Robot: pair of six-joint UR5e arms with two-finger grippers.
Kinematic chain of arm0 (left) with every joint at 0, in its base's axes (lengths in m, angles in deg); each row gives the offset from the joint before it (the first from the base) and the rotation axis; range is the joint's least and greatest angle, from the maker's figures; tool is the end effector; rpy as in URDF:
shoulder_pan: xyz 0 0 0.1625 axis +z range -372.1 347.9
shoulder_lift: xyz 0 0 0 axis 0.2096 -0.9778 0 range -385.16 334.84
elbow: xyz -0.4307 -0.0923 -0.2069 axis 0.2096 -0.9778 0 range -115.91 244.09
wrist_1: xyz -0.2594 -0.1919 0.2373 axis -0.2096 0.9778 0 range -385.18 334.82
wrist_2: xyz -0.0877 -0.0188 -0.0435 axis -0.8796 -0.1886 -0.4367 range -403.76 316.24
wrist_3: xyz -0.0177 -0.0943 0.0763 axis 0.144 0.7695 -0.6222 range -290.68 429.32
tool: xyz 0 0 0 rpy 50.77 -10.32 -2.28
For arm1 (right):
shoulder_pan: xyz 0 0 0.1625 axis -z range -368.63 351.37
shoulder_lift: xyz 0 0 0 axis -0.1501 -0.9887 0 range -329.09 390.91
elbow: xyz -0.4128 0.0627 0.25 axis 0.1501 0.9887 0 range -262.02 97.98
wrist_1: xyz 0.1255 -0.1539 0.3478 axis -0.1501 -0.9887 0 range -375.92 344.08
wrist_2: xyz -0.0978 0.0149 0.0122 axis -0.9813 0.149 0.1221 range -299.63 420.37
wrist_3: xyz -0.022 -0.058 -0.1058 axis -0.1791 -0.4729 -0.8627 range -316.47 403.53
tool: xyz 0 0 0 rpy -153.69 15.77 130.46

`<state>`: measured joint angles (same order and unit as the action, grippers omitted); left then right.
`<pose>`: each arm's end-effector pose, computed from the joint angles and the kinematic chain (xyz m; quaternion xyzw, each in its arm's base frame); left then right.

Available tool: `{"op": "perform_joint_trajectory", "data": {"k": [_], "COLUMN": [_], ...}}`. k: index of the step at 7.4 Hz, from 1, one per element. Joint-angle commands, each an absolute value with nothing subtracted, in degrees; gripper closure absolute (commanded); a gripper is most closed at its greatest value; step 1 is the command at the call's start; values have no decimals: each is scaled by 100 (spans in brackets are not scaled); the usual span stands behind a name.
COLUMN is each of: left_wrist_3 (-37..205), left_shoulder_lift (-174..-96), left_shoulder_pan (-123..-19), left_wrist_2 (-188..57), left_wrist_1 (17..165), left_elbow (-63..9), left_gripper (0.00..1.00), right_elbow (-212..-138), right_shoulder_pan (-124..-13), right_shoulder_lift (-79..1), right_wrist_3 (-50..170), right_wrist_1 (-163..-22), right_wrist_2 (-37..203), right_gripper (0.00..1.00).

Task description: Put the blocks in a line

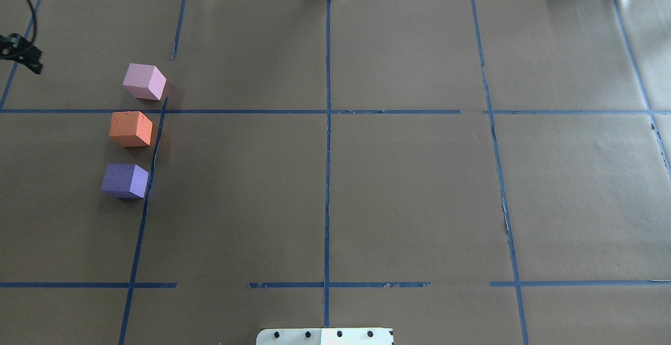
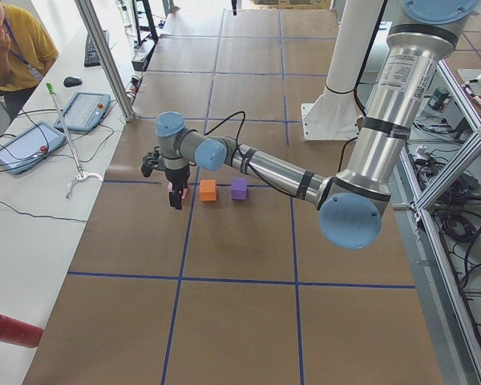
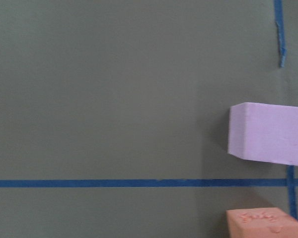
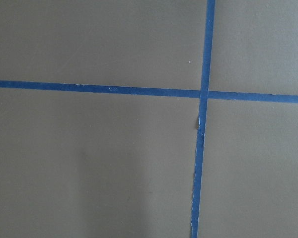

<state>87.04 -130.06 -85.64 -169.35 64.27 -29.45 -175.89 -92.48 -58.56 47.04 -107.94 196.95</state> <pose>0.1131 -0.6016 0.5776 0.0528 0.3321 0.0371 0.9410 -0.0080 -0.4861 0.7003 -0.0143 -0.3955 -0.0294 0.9179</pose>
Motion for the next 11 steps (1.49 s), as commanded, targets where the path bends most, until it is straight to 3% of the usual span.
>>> {"op": "perform_joint_trajectory", "data": {"k": [1,4,11], "left_wrist_3": [7120,5842,6378], "left_shoulder_lift": [-12390,-11685,-11578], "left_shoulder_pan": [-9826,-10280,-10272], "left_wrist_2": [-16962,-16971,-17569], "left_wrist_1": [6218,6253,6437], "left_elbow": [-2925,-2899,-2829], "left_gripper": [0,0,0], "right_elbow": [-17588,-17588,-17588], "right_shoulder_pan": [-9248,-9248,-9248], "right_shoulder_lift": [-5856,-5856,-5856], "right_wrist_3": [4704,4704,4704], "right_wrist_1": [-10794,-10794,-10794], "right_wrist_2": [19695,19695,19695], "right_gripper": [0,0,0]}}
